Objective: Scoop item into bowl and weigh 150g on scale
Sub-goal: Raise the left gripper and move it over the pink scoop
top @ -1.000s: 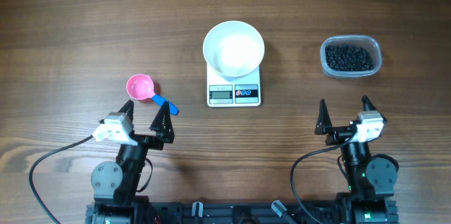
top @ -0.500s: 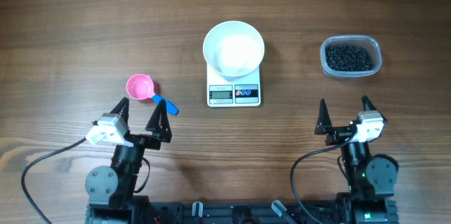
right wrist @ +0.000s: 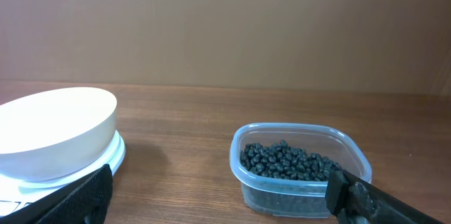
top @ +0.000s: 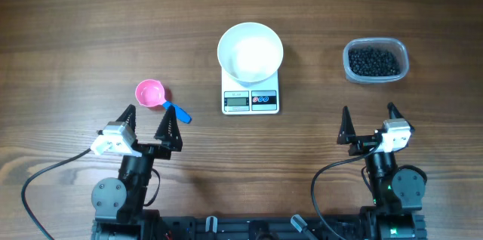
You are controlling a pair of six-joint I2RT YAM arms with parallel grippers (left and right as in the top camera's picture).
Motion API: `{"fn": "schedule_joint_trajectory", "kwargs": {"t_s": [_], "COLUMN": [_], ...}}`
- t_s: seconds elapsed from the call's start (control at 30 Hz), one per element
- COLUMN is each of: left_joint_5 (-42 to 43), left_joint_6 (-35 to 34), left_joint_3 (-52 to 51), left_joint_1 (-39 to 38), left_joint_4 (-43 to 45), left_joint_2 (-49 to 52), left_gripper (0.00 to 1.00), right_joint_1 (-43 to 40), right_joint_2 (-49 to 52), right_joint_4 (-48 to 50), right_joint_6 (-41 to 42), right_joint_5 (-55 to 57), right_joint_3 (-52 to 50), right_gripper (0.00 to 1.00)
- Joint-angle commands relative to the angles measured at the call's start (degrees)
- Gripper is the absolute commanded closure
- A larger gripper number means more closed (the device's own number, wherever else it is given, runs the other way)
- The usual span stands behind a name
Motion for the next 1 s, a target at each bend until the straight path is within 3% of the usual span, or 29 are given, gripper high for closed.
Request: {"fn": "schedule_joint_trajectory", "kwargs": {"t_s": [0.0, 0.6, 0.73, 0.83, 0.97], "left_joint_5": [-0.8, -8.7, -10.3, -16.3, -16.3], "left_joint_6": [-0.5, -0.3, -0.3, -0.5, -1.9], "left_joint_3": [1.2, 1.2, 1.2, 1.2, 1.2], "left_joint_1": [-0.3, -0.3, -0.3, -0.3, -0.3], "left_joint_4": [-1.5, -8.0, -7.6, -6.9, -5.5], "left_joint_2": [0.3, 0.3, 0.3, 0.3, 0.3], "left_gripper": [0.0, 0.0, 0.0, 0.0, 0.0], "right_joint_1": [0.1, 0.1, 0.1, 0.1, 0.1], "right_joint_2": [0.2, 0.2, 0.2, 0.2, 0.2], "right_joint_4": [0.1, 0.1, 0.1, 0.1, 0.1], "right_joint_6": [-0.8, -0.8, -0.8, -0.8, -0.8], "right_joint_5": [0.4, 0.4, 0.4, 0.4, 0.4], "right_joint_3": [-0.1, -0.1, -0.1, -0.1, -0.1], "right_gripper": [0.0, 0.0, 0.0, 0.0, 0.0]}}
